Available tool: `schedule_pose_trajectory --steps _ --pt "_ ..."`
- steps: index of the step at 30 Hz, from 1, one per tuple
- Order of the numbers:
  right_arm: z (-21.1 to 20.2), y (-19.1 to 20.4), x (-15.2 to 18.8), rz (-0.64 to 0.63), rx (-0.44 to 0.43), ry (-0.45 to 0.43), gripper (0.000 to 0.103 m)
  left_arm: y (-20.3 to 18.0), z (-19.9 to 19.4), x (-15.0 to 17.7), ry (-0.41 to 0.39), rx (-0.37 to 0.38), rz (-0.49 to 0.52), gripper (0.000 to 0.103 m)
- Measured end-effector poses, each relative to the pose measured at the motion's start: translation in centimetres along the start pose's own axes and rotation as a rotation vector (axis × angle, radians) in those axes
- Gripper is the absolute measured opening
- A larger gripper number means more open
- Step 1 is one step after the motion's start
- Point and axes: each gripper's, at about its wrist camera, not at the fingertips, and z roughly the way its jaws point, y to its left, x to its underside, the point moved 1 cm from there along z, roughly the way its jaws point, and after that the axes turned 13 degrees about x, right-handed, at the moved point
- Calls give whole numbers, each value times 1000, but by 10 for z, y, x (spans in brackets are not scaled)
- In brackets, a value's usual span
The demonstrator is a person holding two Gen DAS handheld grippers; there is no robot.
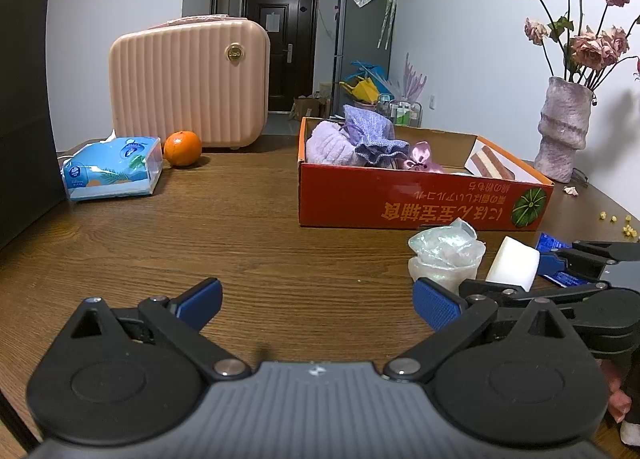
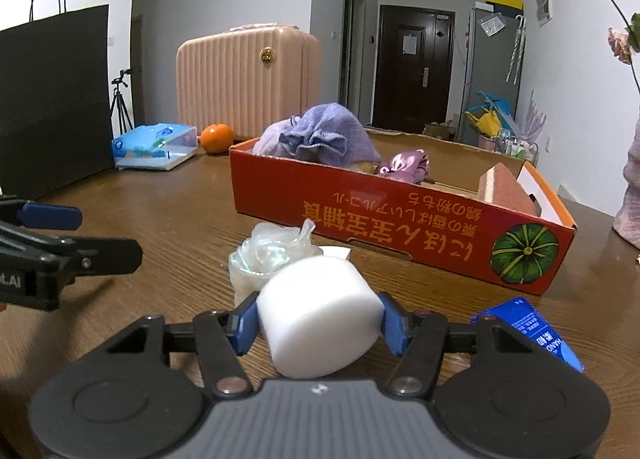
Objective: Organize soft objects
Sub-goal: 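Close the right tool on the white foam cylinder and lift it, then grasp the clear plastic-wrapped cup with the left tool while the right tool holds the foam cylinder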
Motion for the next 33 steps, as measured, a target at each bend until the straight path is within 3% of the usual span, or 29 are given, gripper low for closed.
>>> schedule_pose_trajectory --steps 19,33 --pt "-21 -47 1 191 157 -71 59 0 0 0 1 -6 0 103" --pt "-26 -63 2 252 224 -81 59 -7 7 2 16 -9 32 103"
